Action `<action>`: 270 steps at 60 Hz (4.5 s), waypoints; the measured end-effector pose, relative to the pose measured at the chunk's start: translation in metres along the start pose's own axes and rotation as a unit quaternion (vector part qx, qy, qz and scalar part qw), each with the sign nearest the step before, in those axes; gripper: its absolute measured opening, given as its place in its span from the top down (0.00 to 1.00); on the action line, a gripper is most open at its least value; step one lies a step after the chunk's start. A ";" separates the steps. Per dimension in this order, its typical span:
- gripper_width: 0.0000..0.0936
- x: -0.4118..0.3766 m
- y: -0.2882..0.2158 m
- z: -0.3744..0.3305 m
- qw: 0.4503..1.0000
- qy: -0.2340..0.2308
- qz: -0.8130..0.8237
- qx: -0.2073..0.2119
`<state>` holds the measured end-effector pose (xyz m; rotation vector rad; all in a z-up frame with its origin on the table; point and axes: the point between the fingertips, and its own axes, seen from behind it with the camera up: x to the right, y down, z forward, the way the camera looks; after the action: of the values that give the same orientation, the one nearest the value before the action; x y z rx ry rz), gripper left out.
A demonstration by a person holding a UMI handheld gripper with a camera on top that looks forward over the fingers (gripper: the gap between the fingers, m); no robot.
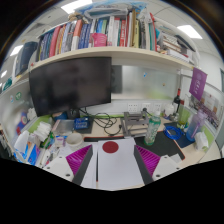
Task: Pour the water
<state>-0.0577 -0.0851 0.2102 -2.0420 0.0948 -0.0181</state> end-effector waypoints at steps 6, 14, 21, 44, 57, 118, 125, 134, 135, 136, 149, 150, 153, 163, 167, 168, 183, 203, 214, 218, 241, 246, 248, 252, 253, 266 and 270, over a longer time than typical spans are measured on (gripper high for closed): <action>0.08 0.034 -0.008 0.022 0.999 0.001 0.035 0.026; 0.08 0.109 -0.001 0.067 0.996 0.050 0.057 0.038; 0.08 0.164 0.003 0.115 0.995 0.078 0.049 0.048; 0.19 0.219 -0.016 0.245 0.993 0.058 0.000 0.102; 0.41 0.216 -0.026 0.270 0.988 0.054 -0.034 0.139; 0.70 -0.080 -0.078 0.235 0.691 0.012 -0.707 0.152; 0.70 -0.102 -0.069 0.240 0.596 0.023 -0.789 0.148; 0.70 -0.115 -0.062 0.247 0.488 0.047 -0.860 0.139; 0.70 -0.117 -0.061 0.249 0.479 0.048 -0.865 0.137; 0.70 -0.118 -0.059 0.250 0.472 0.049 -0.869 0.136; 0.70 -0.126 -0.038 0.259 0.414 0.055 -0.899 0.130; 0.70 -0.126 -0.038 0.258 0.419 0.054 -0.897 0.130; 0.70 -0.125 -0.036 0.257 0.449 0.046 -0.884 0.126; 0.70 -0.116 -0.054 0.236 0.627 0.003 -0.771 0.114; 0.70 -0.111 -0.066 0.223 0.717 -0.021 -0.688 0.110; 0.70 -0.109 -0.068 0.220 0.739 -0.028 -0.665 0.107; 0.68 -0.085 -0.093 0.205 0.949 -0.150 -0.260 0.100; 0.68 -0.041 -0.051 0.247 0.977 -0.150 -0.084 0.123; 0.68 -0.029 -0.027 0.257 0.977 -0.133 -0.093 0.137; 0.68 -0.028 -0.023 0.255 0.977 -0.133 -0.083 0.148; 0.30 -0.015 -0.009 0.251 0.984 -0.091 -0.080 0.133; 0.17 -0.011 0.002 0.241 0.987 -0.090 -0.073 0.109; 0.14 -0.008 0.005 0.233 0.988 -0.088 -0.073 0.104; 0.13 0.000 0.011 0.213 0.989 -0.078 -0.085 0.091; 0.13 0.004 0.012 0.207 0.990 -0.073 -0.084 0.087; 0.13 0.020 0.005 0.115 0.998 -0.037 -0.007 0.040; 0.13 0.021 -0.009 0.085 0.999 -0.023 0.005 0.043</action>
<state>-0.0318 -0.0070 0.1788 -1.9551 0.0747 0.0296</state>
